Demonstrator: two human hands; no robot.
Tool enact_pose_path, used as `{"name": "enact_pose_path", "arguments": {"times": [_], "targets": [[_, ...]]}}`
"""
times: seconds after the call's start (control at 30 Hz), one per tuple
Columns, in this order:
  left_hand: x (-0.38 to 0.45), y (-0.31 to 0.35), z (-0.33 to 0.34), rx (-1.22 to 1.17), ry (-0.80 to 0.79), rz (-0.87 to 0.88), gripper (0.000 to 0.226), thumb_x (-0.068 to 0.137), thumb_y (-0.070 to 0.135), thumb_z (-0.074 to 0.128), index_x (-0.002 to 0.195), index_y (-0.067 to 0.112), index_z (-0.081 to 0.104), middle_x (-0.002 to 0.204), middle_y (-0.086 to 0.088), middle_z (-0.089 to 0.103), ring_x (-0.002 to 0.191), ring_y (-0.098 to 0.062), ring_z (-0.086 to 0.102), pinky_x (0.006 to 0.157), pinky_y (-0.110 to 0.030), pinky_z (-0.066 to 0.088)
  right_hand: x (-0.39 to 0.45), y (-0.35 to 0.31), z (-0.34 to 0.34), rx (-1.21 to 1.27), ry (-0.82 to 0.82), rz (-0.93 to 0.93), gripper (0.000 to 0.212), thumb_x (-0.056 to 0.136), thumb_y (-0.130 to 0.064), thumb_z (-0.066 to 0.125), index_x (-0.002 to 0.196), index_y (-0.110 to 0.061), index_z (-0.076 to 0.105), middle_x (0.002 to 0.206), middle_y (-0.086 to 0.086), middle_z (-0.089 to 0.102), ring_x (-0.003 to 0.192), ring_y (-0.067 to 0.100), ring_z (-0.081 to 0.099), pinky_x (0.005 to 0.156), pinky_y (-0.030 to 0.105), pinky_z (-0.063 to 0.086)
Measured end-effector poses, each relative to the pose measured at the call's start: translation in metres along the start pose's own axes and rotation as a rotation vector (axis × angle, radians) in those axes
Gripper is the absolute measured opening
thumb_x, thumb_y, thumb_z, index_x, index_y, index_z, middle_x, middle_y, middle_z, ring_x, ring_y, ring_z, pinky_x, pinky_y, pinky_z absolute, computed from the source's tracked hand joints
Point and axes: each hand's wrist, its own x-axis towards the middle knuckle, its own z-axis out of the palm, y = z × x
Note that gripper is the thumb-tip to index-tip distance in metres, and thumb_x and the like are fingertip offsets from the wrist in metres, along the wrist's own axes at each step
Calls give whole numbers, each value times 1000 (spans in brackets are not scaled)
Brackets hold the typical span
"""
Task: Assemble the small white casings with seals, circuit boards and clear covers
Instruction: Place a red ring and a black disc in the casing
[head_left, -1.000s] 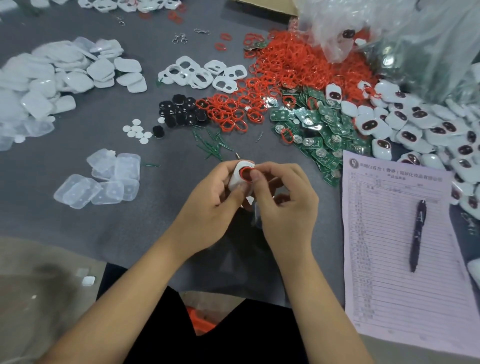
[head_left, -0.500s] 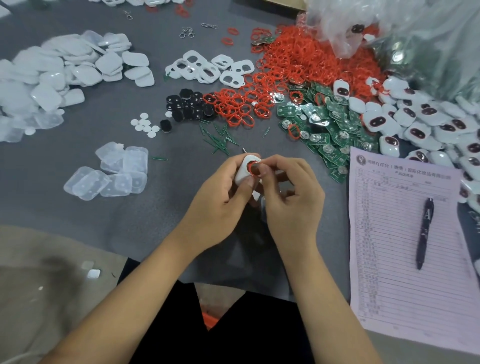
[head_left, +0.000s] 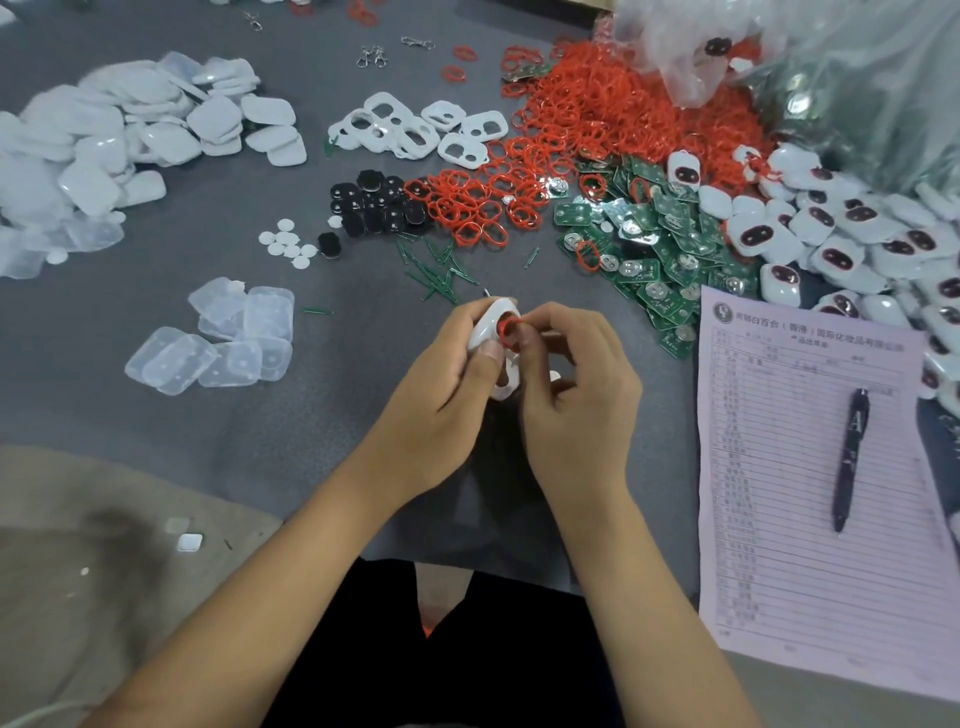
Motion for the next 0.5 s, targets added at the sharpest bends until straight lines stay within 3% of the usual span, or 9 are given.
{"name": "enact_pose_path", "arguments": {"times": [0.13, 0.3, 0.4, 0.5], "targets": [[2, 2, -1, 48, 55, 14, 28, 110, 27, 48, 134, 20, 61, 109, 9, 72, 94, -6, 70, 79, -10, 50, -2, 1, 1, -29, -7, -3, 7, 95, -9, 68, 101, -9, 71, 96, -2, 63, 84, 9, 62, 67, 26, 52], [5, 3, -4, -116, 101, -65, 27, 111, 21, 48, 130, 17, 67, 111, 0, 76, 100, -13, 73, 84, -27, 60, -4, -3, -1, -21, -63, -46, 21, 96, -6, 65, 113, -12, 75, 102, -2, 65, 85, 6, 63, 69, 16, 49], [6, 2, -5, -246, 110, -117, 28, 111, 18, 48, 130, 18, 68, 116, -3, 76, 105, -17, 73, 88, -32, 60, -6, -6, -1, -31, -68, -66, 26, 93, -7, 72, 117, -13, 76, 108, 1, 65, 88, 7, 64, 71, 26, 55], [6, 2, -5, -296, 66, -122, 27, 109, 19, 50, 130, 19, 68, 119, -5, 76, 103, -17, 72, 85, -31, 60, -7, -5, -3, -17, -36, -59, 18, 91, -6, 76, 108, -11, 79, 107, 5, 66, 86, 13, 67, 65, 36, 56]]}}
